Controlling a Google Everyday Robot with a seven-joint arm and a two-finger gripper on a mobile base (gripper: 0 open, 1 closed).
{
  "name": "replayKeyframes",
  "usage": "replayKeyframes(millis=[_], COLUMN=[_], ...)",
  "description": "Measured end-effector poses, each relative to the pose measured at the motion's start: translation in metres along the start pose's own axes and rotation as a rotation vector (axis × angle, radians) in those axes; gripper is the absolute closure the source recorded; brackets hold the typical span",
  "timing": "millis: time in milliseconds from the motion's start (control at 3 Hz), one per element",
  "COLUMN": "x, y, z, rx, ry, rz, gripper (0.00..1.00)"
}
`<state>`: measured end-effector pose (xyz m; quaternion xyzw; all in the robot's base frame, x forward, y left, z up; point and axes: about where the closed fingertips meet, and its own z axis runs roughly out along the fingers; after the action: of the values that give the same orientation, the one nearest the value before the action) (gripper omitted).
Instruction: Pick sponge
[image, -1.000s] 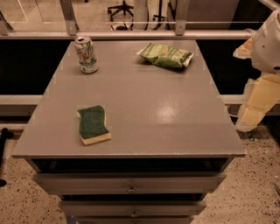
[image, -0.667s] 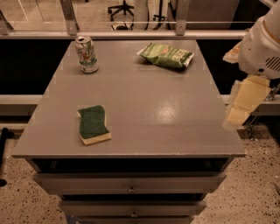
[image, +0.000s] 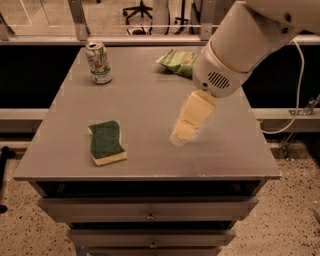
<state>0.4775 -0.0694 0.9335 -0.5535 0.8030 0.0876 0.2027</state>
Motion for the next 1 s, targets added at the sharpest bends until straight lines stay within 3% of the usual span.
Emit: replayKeyframes(millis=[667, 1000], x=[-0.008, -0.036], y=[0.007, 0.027], z=[0.009, 0.045], rx=[-0.018, -0.093], ry=[0.008, -0.032], rz=[0.003, 0.035], gripper=[0.00, 0.00])
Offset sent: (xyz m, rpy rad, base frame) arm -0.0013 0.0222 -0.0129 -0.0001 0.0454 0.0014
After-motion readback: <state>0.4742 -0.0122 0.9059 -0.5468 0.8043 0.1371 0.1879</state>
